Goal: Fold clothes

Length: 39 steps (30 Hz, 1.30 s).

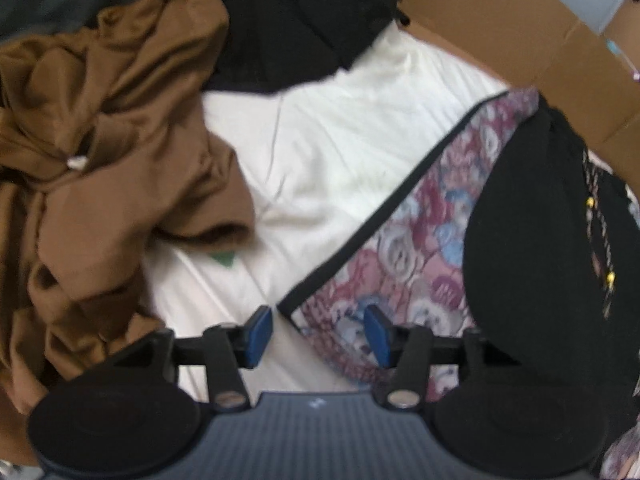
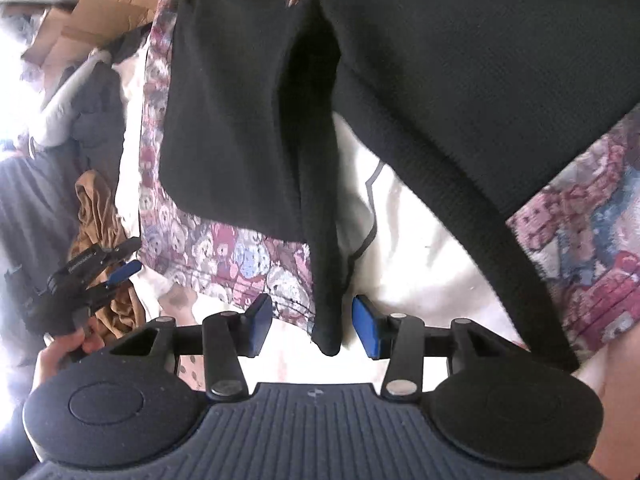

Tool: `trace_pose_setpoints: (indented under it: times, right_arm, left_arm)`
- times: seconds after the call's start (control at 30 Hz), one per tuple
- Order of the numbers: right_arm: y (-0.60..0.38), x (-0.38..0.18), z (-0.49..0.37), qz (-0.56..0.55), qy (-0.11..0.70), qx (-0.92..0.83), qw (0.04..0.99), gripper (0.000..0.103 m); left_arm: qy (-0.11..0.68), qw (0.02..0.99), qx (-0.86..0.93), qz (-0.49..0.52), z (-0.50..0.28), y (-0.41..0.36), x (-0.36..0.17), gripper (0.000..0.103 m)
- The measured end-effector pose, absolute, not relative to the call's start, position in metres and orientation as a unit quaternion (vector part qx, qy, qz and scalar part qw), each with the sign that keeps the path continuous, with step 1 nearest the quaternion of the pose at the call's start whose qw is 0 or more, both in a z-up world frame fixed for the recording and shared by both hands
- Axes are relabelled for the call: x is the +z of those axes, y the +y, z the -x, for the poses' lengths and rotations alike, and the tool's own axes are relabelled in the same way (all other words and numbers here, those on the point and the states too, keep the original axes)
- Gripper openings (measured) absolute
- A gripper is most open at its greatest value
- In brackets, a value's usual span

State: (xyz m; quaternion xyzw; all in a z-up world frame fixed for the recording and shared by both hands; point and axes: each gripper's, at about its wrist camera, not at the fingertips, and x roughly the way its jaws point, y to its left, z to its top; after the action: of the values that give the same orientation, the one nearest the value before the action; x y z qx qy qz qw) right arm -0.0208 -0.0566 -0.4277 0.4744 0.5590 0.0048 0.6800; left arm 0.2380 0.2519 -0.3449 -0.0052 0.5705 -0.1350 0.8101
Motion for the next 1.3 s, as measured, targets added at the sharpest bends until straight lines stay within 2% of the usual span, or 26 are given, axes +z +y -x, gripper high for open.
trace_pose_setpoints:
  times: [0.1, 0.17, 0.2, 0.23, 0.27, 0.33, 0.7, 0.97, 1.03, 1.13, 1.17, 1.2, 1.23, 1.3]
  right_arm:
    - [-0.053, -0.431, 0.020, -0.477, 0.560, 0.008, 0.678, 0.048]
    - [-0.051, -0.433, 0.019, -0.478, 0.560, 0.010, 0.676, 0.032]
    - [-0.050, -0.434, 0.019, -0.479, 0.561, 0.011, 0.675, 0.014]
    - [-0.048, -0.435, 0.018, -0.480, 0.561, 0.013, 0.675, 0.003]
    - [-0.047, -0.436, 0.018, -0.480, 0.561, 0.014, 0.674, 0.003]
    - [-0.047, -0.436, 0.018, -0.483, 0.562, 0.018, 0.671, 0.003]
    - [-0.048, -0.414, 0.017, -0.516, 0.534, 0.091, 0.664, 0.003]
    - [-0.051, -0.431, 0.023, -0.504, 0.551, 0.055, 0.663, 0.002]
    - [-0.051, -0.435, 0.025, -0.501, 0.555, 0.045, 0.663, 0.005]
    - [-0.057, -0.439, 0.028, -0.467, 0.577, -0.001, 0.670, 0.016]
    - [-0.058, -0.440, 0.030, -0.476, 0.572, -0.002, 0.668, 0.020]
    - [-0.059, -0.439, 0.032, -0.482, 0.567, -0.007, 0.668, 0.032]
    - [-0.059, -0.437, 0.031, -0.479, 0.563, -0.005, 0.674, 0.038]
    - [-0.058, -0.433, 0.028, -0.467, 0.557, -0.003, 0.687, 0.042]
  left_arm:
    - [0.577, 0.805, -0.137, 0.004, -0.236, 0.254, -0.354, 0.052]
    - [0.575, 0.807, -0.135, 0.012, -0.236, 0.257, -0.356, 0.051]
    - [0.575, 0.807, -0.135, 0.018, -0.238, 0.258, -0.357, 0.043]
    - [0.575, 0.806, -0.135, 0.025, -0.239, 0.260, -0.357, 0.022]
    - [0.576, 0.807, -0.130, 0.015, -0.240, 0.260, -0.356, 0.010]
    - [0.573, 0.810, -0.128, 0.002, -0.241, 0.259, -0.352, 0.004]
    - [0.521, 0.843, -0.135, 0.015, -0.236, 0.267, -0.293, 0.002]
    - [0.541, 0.831, -0.131, -0.001, -0.239, 0.262, -0.314, 0.002]
    - [0.558, 0.820, -0.128, -0.002, -0.240, 0.260, -0.328, 0.005]
    - [0.570, 0.814, -0.116, 0.005, -0.241, 0.260, -0.342, 0.013]
    - [0.568, 0.815, -0.115, 0.012, -0.241, 0.261, -0.344, 0.019]
    - [0.568, 0.815, -0.117, 0.019, -0.241, 0.262, -0.345, 0.037]
    - [0.566, 0.815, -0.120, 0.022, -0.241, 0.262, -0.346, 0.052]
    - [0.562, 0.817, -0.128, 0.017, -0.240, 0.260, -0.346, 0.054]
